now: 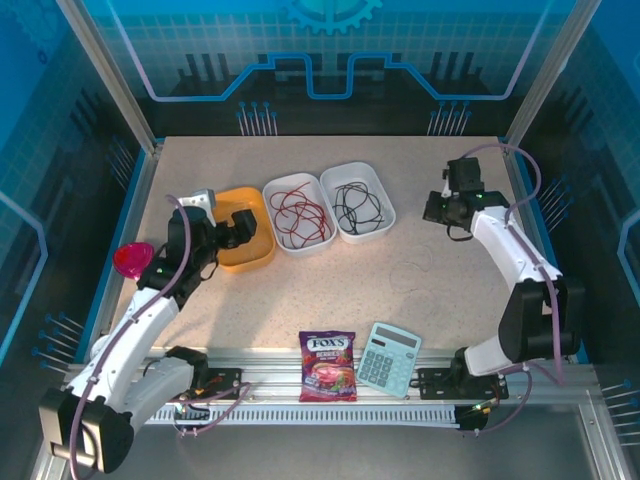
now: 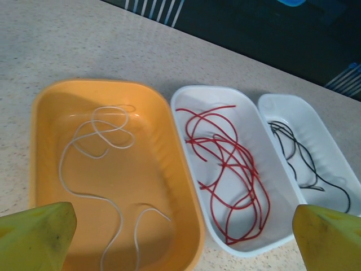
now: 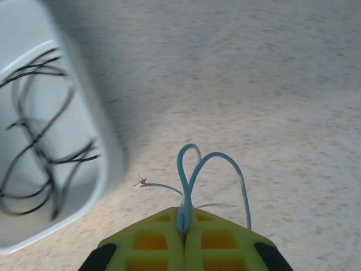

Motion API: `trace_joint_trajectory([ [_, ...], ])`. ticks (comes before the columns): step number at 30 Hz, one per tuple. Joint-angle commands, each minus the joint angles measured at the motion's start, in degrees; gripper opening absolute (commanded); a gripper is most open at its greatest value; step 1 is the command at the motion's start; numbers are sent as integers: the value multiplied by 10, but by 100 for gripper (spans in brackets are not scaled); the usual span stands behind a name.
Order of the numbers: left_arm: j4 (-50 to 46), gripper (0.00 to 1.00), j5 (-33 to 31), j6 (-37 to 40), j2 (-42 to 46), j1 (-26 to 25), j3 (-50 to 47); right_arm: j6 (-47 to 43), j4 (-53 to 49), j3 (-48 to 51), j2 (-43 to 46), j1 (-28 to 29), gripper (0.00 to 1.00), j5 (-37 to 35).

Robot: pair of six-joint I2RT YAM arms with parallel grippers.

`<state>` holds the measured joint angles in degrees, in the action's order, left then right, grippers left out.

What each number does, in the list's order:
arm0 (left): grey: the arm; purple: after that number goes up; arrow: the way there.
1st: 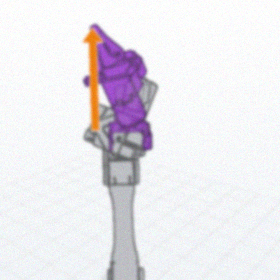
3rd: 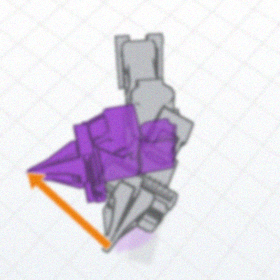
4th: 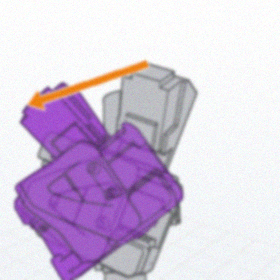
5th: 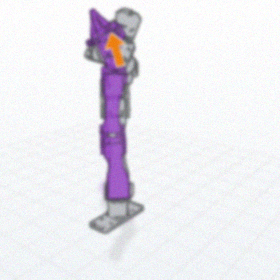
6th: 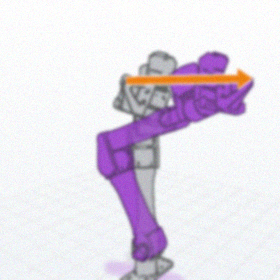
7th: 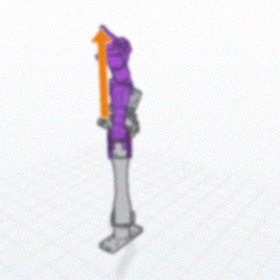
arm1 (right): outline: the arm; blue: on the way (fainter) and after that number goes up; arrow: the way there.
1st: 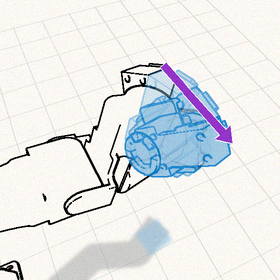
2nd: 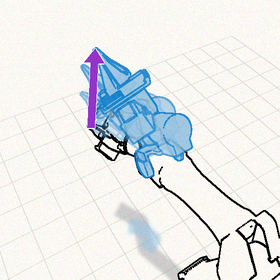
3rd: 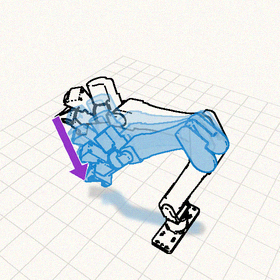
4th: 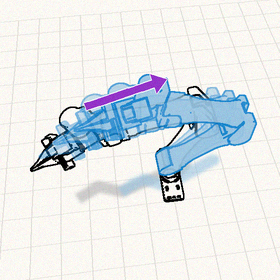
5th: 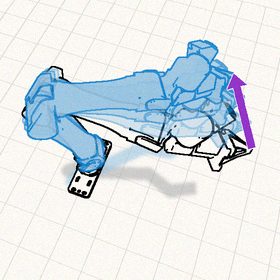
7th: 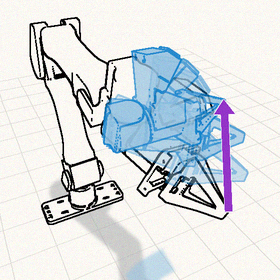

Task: Untangle the cables

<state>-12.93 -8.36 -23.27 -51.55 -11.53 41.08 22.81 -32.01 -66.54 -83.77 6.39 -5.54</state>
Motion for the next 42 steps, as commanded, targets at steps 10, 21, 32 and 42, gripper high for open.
trace_joint_trajectory([
  [10, 8, 99, -87, -62, 61, -3, -36, 2, 56, -108, -49, 236, 7, 41],
  [21, 4, 99, -89, -73, 98, -3, -41, -51, -16, -375, -276, 375, 8, 69],
  [32, 0, 99, -97, -70, 105, -3, -45, -90, -127, -628, -478, 448, 9, 74],
  [42, 4, 99, -100, -69, 109, -2, -48, -100, -184, -758, -601, 461, 10, 77],
])
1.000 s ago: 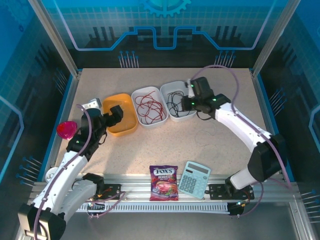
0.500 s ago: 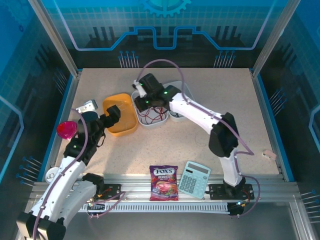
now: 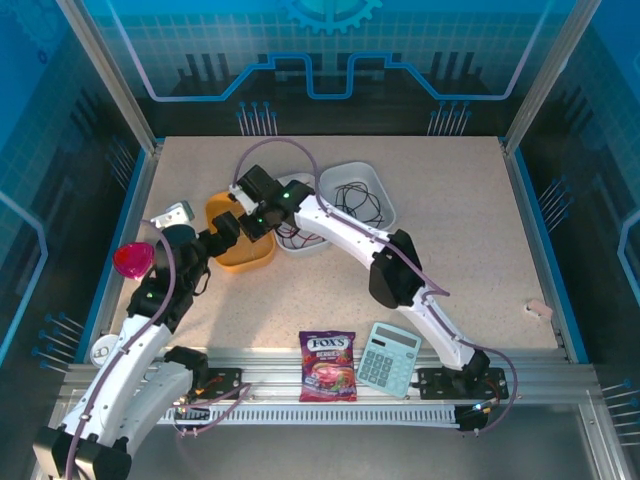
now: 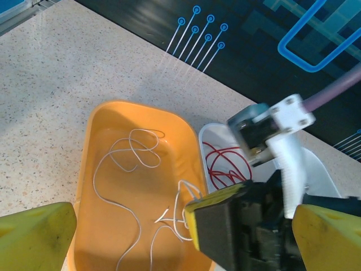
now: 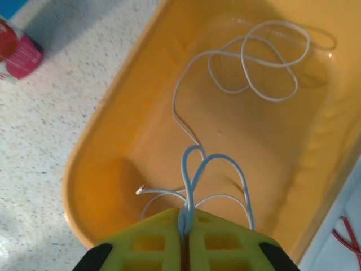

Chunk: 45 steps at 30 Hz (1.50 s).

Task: Untangle the cables

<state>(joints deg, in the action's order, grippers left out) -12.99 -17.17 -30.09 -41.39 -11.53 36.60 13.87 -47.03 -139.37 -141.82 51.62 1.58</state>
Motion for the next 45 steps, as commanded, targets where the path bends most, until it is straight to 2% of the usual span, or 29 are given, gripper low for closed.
trace_joint_trajectory([
  [1, 3, 99, -12, -1, 6, -3, -3, -10, -34, -31, -24, 8, 10, 6],
  [11, 10, 99, -6, -8, 4, -3, -6, -11, -23, -36, -45, 9, 13, 9],
  [23, 11, 99, -6, -7, 1, -3, -5, -10, -20, -40, -44, 9, 38, 11],
  [32, 9, 99, -4, -4, 1, -3, -4, -9, -17, -40, -27, 9, 44, 10],
  [39, 5, 99, -2, -1, 8, -2, 1, -12, -16, -25, 10, 9, 48, -3],
  [45, 3, 99, -2, 0, 18, -2, 7, -12, 10, 33, 77, 2, 50, -16],
])
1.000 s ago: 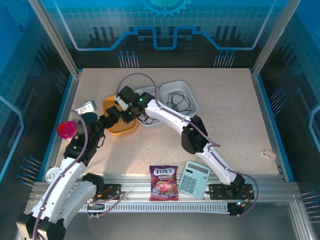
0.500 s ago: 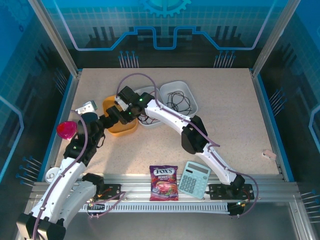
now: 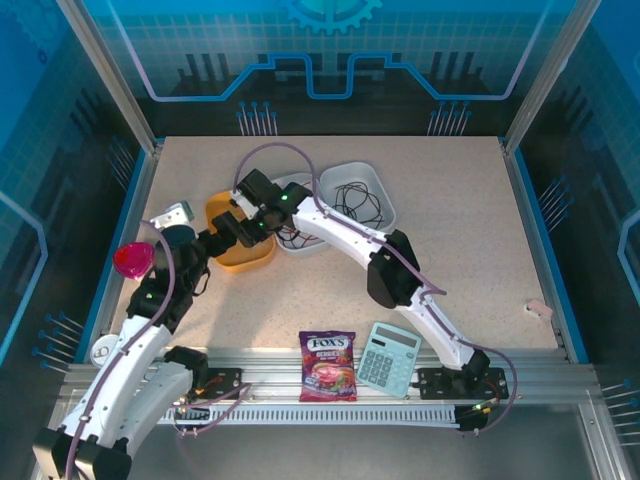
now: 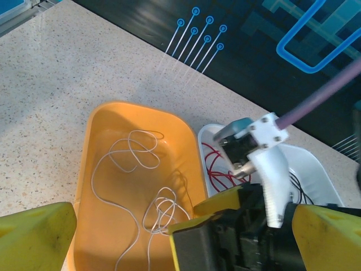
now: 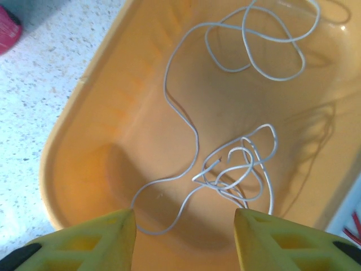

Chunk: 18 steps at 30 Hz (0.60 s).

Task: Untangle the cables

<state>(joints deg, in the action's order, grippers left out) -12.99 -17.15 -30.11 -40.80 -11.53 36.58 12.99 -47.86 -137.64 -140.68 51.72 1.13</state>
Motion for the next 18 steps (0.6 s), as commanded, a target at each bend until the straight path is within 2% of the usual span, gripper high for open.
trace_joint_trajectory([
  [1, 3, 99, -2, 1, 15, -3, 8, -3, 23, 27, 71, -1, 50, -13],
  [10, -2, 99, 1, 9, 32, -3, 18, 15, 73, 150, 188, -24, 52, -43],
  [18, 10, 99, 22, 21, 28, -2, 20, 51, 124, 326, 320, -68, 54, -72],
])
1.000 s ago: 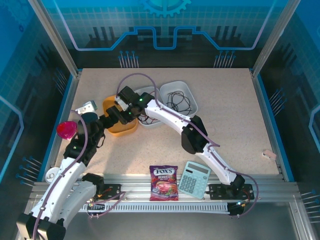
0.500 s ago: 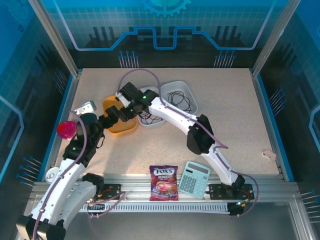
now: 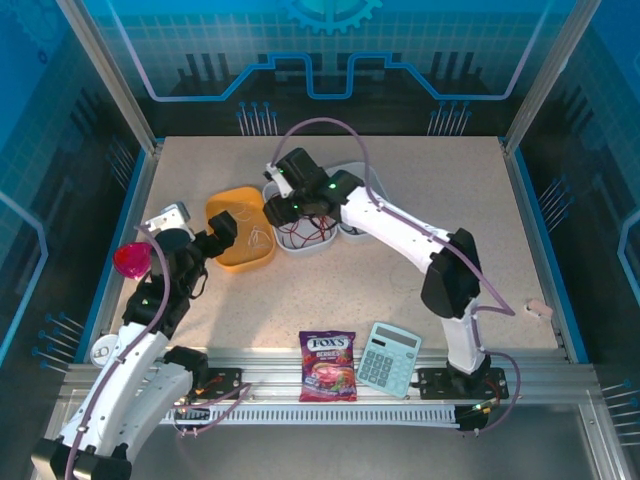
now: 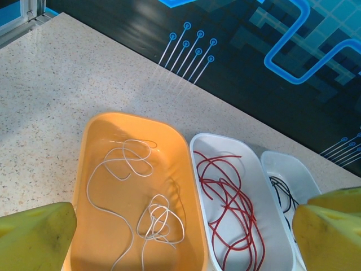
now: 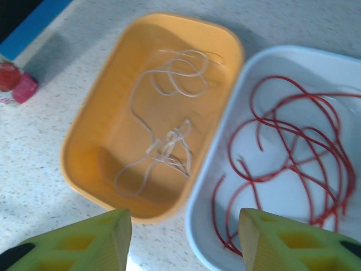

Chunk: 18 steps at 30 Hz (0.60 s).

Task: Untangle the cables

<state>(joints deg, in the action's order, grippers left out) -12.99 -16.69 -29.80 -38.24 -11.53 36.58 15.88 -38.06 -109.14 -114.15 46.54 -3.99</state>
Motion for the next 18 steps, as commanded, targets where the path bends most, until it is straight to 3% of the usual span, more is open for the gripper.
trace_joint_trajectory([
  [1, 13, 99, 25, 21, 1, -3, 22, 27, 32, 65, 72, -21, 55, -25],
  [8, 41, 99, 80, 39, -32, -19, 33, 73, 66, 251, 232, -87, 65, -65],
  [16, 92, 99, 69, 70, -110, -117, 52, 125, 57, 413, 384, -197, 82, -82],
  [17, 98, 99, 68, 75, -124, -133, 57, 130, 56, 427, 401, -211, 97, -83],
  [18, 102, 99, 68, 81, -137, -145, 63, 133, 55, 441, 414, -223, 100, -86],
])
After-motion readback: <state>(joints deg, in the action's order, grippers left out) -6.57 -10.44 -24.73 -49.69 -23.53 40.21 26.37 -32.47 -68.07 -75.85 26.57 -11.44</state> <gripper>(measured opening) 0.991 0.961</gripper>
